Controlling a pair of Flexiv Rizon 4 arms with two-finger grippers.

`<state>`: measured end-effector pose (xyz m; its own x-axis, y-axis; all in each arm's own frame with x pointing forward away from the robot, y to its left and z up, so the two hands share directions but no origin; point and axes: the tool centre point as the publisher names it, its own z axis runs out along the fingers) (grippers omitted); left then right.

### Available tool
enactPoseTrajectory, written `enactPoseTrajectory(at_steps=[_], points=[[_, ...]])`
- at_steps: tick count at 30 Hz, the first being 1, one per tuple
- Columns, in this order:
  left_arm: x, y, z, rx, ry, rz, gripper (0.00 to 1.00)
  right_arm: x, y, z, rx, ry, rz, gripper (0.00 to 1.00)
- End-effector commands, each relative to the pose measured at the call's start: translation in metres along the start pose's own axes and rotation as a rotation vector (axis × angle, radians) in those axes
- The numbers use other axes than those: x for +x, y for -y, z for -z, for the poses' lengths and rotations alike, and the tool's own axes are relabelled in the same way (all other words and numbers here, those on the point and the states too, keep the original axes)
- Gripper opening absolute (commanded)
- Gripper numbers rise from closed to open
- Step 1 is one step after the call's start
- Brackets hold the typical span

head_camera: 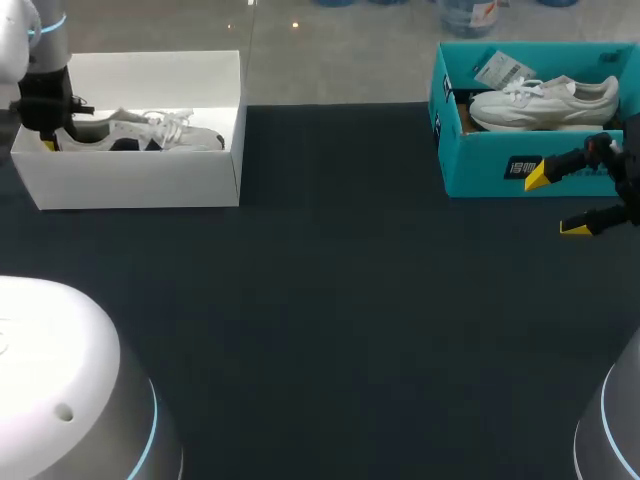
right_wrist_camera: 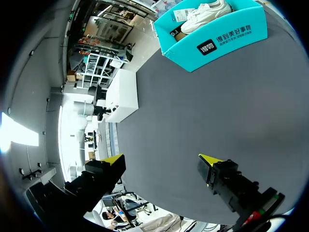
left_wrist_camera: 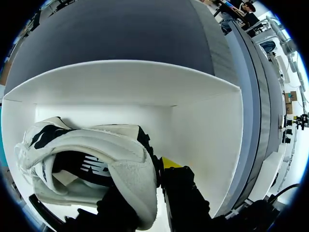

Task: Take the shoe out of the shoebox, open the shoe tongue, remove and reinsert the insole, then place the shoe into the shoebox

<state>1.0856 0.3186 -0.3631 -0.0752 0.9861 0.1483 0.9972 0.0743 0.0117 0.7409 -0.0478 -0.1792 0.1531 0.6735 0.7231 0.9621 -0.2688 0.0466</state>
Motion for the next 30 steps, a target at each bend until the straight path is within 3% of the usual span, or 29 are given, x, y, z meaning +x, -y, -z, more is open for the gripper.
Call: enactPoseTrajectory(at_steps=[1,18,20,21,22,23,24,30], points=[[-0.002,-0.006,-0.007,0.015,-0.007,-0.003,0.0,0.0,0.001,0.0,-0.001,0.004,-0.001,1.0],[0.001,0.0,-0.025,0.047,-0.029,-0.017,0.0,0.0,0.001,0.0,-0.001,0.004,-0.001,1.0],[0.001,0.001,-0.025,0.051,-0.03,-0.02,0.2,0.0,0.001,0.0,-0.001,0.004,-0.001,1.0],[0.001,0.002,-0.024,0.051,-0.03,-0.02,0.44,0.0,0.001,0.0,-0.001,0.004,-0.001,1.0],[0.001,0.002,-0.023,0.052,-0.03,-0.02,0.53,0.0,0.001,0.0,-0.001,0.004,-0.001,1.0],[0.001,0.002,-0.021,0.051,-0.03,-0.019,0.85,0.0,0.001,0.0,-0.001,0.004,-0.001,1.0],[0.001,0.002,-0.019,0.052,-0.027,-0.017,1.0,0.0,0.001,0.0,-0.001,0.004,-0.001,1.0],[-0.004,0.004,0.012,0.048,0.005,0.0,1.0,0.0,0.001,0.0,-0.001,0.004,-0.001,1.0]])
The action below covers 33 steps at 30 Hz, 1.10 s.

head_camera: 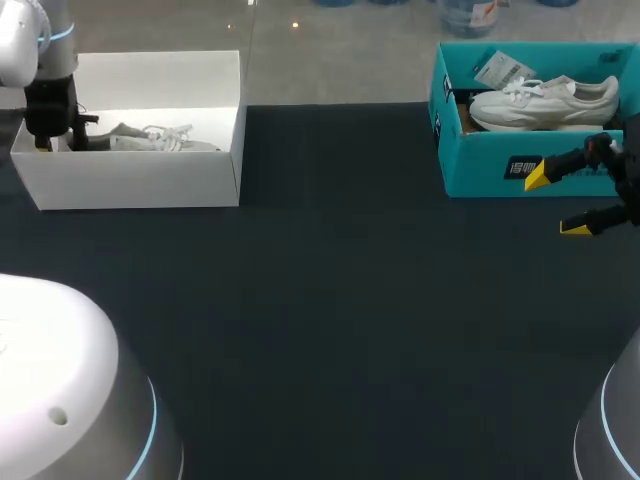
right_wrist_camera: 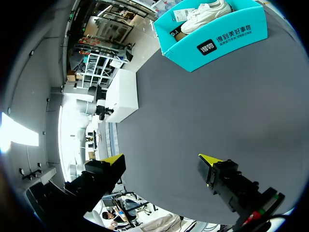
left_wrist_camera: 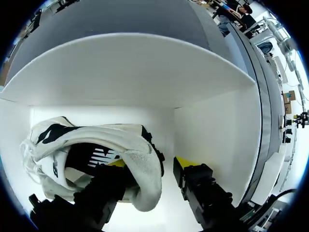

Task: Take the shoe out of the shoebox, open the shoe tongue, remove and reinsert the insole, then place the shoe into the shoebox

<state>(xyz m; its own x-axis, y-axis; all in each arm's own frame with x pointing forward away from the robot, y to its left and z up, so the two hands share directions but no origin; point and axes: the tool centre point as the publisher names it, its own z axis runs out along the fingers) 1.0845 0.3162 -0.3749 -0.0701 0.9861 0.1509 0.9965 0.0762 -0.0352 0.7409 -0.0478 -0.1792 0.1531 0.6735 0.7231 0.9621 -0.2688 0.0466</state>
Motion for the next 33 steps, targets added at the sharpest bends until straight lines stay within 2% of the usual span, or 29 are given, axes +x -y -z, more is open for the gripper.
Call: enactPoseTrajectory(at_steps=[1,14,20,26,29,33], points=[[-0.001,0.004,0.027,-0.001,0.012,0.009,1.0,0.0,0.001,0.0,-0.001,0.004,-0.001,1.0],[-0.019,0.011,0.124,-0.029,0.118,0.127,1.0,0.0,0.001,0.0,-0.001,0.004,-0.001,1.0],[-0.016,0.015,0.169,-0.026,0.121,0.177,1.0,0.0,0.001,0.0,-0.001,0.004,-0.001,1.0],[-0.01,0.027,0.201,0.007,0.147,0.224,1.0,0.0,0.001,0.0,-0.001,0.004,-0.001,1.0],[-0.009,0.032,0.208,0.013,0.158,0.226,1.0,-0.01,-0.009,0.014,0.004,0.104,-0.002,1.0],[-0.009,0.032,0.208,0.013,0.158,0.226,1.0,-0.029,-0.034,0.043,-0.002,0.266,0.008,1.0]])
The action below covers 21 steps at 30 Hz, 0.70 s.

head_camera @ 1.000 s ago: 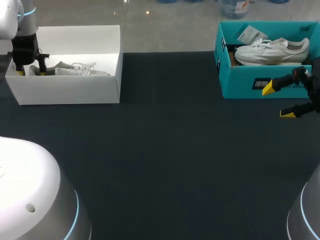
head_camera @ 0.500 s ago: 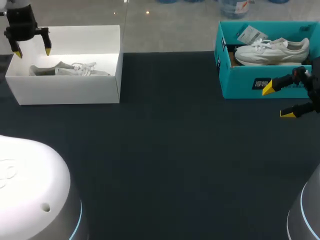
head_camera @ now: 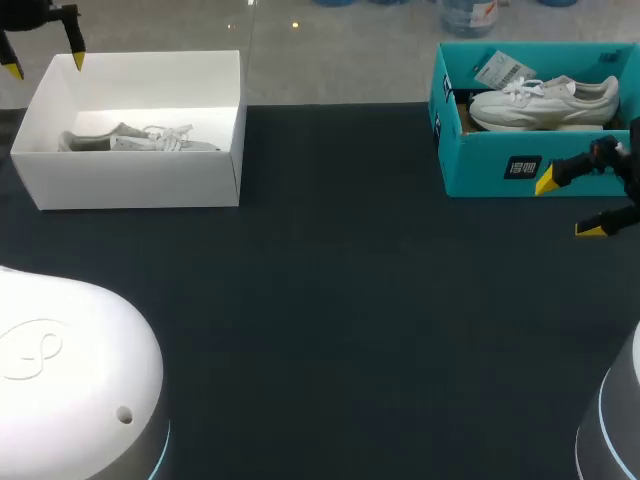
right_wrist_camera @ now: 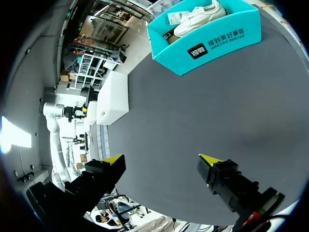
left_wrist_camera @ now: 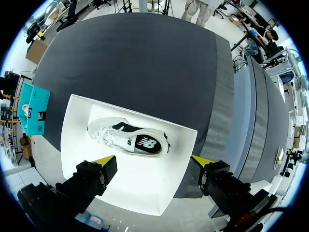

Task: Take the shoe out of the shoebox, open the shoe tongue, remove and reinsert the insole, then place the shoe into the shoebox

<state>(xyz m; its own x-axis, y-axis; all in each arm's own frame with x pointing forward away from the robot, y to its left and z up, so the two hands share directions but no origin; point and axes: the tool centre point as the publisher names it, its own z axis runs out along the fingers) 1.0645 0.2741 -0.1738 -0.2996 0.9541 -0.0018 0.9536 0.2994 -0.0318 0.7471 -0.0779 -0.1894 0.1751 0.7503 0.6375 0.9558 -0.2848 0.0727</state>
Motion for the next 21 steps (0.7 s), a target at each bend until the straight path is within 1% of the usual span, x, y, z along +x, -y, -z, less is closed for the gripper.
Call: enactPoseTrajectory(at_steps=[1,4,8,11,12,14,15,21], points=[[0.001,0.002,0.004,-0.001,-0.002,-0.001,1.0,-0.011,-0.029,0.037,0.034,0.199,0.014,1.0],[0.001,0.002,0.004,-0.001,-0.002,-0.001,1.0,-0.021,-0.047,0.058,0.034,0.328,0.029,1.0],[0.001,0.002,0.004,-0.001,-0.002,-0.001,1.0,-0.023,-0.062,0.087,0.015,0.45,0.06,1.0],[0.001,0.002,0.004,-0.001,-0.002,-0.001,1.0,-0.022,-0.071,0.1,0.041,0.488,0.094,1.0],[0.001,0.002,0.004,-0.001,-0.002,-0.001,1.0,-0.023,-0.074,0.102,0.054,0.514,0.099,1.0],[0.001,0.002,0.004,-0.001,-0.002,-0.001,1.0,-0.025,-0.08,0.106,0.064,0.525,0.096,1.0],[0.001,0.002,0.004,-0.001,-0.002,-0.001,1.0,-0.026,-0.081,0.108,0.057,0.527,0.071,1.0],[0.001,0.002,0.004,-0.001,-0.002,-0.001,1.0,-0.026,-0.081,0.108,0.057,0.527,0.071,1.0]])
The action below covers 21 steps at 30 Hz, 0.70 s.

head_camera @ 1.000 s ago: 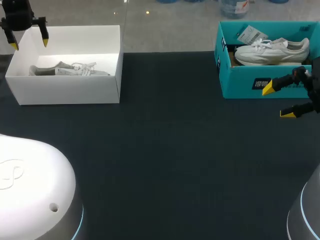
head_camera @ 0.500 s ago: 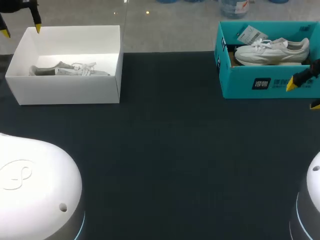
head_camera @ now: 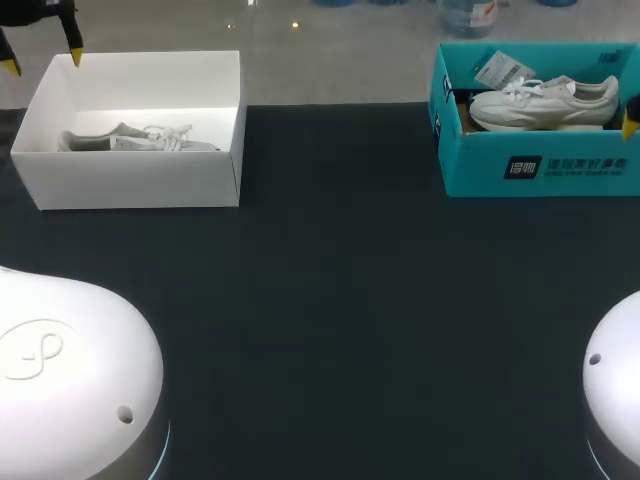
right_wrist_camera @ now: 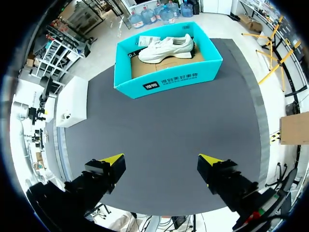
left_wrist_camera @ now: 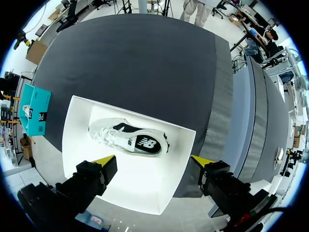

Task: Take the shoe out of the shoebox, open the shoe tongue, remove and reinsert the insole, then place the shoe into the shoebox

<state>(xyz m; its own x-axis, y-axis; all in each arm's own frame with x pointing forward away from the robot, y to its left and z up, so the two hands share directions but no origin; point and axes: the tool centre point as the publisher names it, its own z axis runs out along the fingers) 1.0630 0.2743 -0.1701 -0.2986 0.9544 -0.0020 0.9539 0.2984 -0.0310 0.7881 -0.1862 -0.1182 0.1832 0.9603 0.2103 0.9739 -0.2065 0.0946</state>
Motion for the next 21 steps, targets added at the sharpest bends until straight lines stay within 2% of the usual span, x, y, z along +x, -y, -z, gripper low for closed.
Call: enactPoseTrajectory(at_steps=[1,11,13,15,17,21], points=[[0.0,0.0,0.001,0.0,-0.002,0.0,1.0,0.003,-0.006,0.0,0.044,0.052,-0.002,1.0],[0.0,0.0,0.001,0.0,-0.002,0.0,1.0,0.003,-0.006,0.0,0.044,0.052,-0.002,1.0],[0.0,0.0,0.001,0.0,-0.002,0.0,1.0,-0.002,-0.027,0.0,0.01,0.058,0.038,1.0],[0.0,0.0,0.001,0.0,-0.002,0.0,1.0,-0.01,-0.05,0.001,0.005,0.105,0.07,1.0],[0.0,0.0,0.001,0.0,-0.002,0.0,1.0,-0.018,-0.073,0.003,-0.005,0.105,0.089,1.0],[0.0,0.0,0.001,0.0,-0.002,0.0,1.0,-0.029,-0.109,-0.001,0.025,0.114,0.119,1.0]])
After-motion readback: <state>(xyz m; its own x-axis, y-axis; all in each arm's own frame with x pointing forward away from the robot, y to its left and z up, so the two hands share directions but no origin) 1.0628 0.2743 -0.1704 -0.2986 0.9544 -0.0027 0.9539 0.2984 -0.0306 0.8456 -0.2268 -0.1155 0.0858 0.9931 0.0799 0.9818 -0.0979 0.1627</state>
